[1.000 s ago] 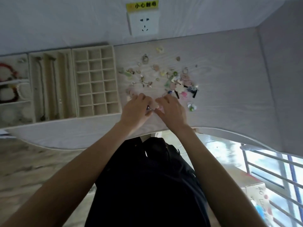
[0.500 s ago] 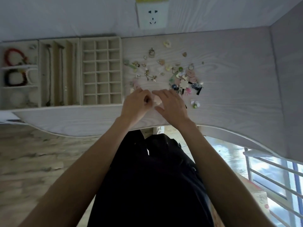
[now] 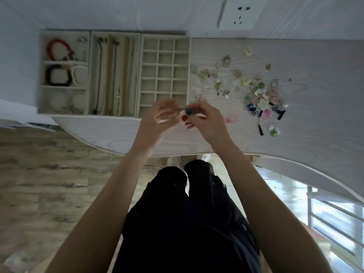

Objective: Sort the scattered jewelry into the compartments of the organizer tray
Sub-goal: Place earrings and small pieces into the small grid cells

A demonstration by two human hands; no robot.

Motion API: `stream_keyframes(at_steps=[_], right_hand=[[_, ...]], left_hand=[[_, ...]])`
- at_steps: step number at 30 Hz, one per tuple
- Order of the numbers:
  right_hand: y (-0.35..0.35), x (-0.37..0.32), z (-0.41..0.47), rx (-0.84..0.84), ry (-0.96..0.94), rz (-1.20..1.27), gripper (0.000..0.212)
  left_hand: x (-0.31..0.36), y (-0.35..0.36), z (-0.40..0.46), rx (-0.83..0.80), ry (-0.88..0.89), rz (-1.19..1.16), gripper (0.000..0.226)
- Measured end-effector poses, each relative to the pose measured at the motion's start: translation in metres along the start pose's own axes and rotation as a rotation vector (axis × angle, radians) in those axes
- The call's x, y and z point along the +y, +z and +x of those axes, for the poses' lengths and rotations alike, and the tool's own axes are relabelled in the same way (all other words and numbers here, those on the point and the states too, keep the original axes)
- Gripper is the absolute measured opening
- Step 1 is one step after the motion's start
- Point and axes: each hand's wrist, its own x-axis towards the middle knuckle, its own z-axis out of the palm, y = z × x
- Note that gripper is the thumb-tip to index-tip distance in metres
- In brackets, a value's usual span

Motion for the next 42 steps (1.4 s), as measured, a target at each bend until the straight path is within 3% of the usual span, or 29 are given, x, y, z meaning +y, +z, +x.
stream_keyframes(at_steps=[5,8,12,17,21,25,32,37,42], right_hand=[[0.048,-0.001,0.01,0.104,0.016,0.122,0.019],[0.069,0.002,0.017,0.137,-0.007,0.106,0.015],[0.088,0.013,0.025,0.196,-0.017,0.12,0.015],[0.102,0.021,0.028,0.257,-0.136,-0.237,0.019],[0.109,0.019,0.032,0.292,-0.19,-0.471,0.019],[0.111,0.02,0.037,0.352,-0.365,-0.644,0.018],[0.107,0.022,0.04,0.324,-0.383,-0.781,0.019],[0.104,0.018,0.039,0.397,-0.556,-0.872,0.018],[0.096,0.021,0.03,0.393,-0.585,-0.855,0.011]], left_hand=[[-0.014,-0.034,0.007,0.019,-0.007,0.039,0.017],[-0.021,-0.054,0.014,0.113,0.062,0.059,0.014],[-0.026,-0.075,0.016,0.122,0.138,0.194,0.022],[-0.045,-0.087,0.015,0.182,0.301,0.562,0.019],[-0.056,-0.091,0.02,0.236,0.38,0.705,0.025],[-0.059,-0.094,0.025,0.353,0.51,0.95,0.023],[-0.063,-0.097,0.034,0.358,0.602,0.999,0.016],[-0.058,-0.1,0.036,0.411,0.655,1.004,0.011],[-0.06,-0.106,0.022,0.304,0.654,1.006,0.012]])
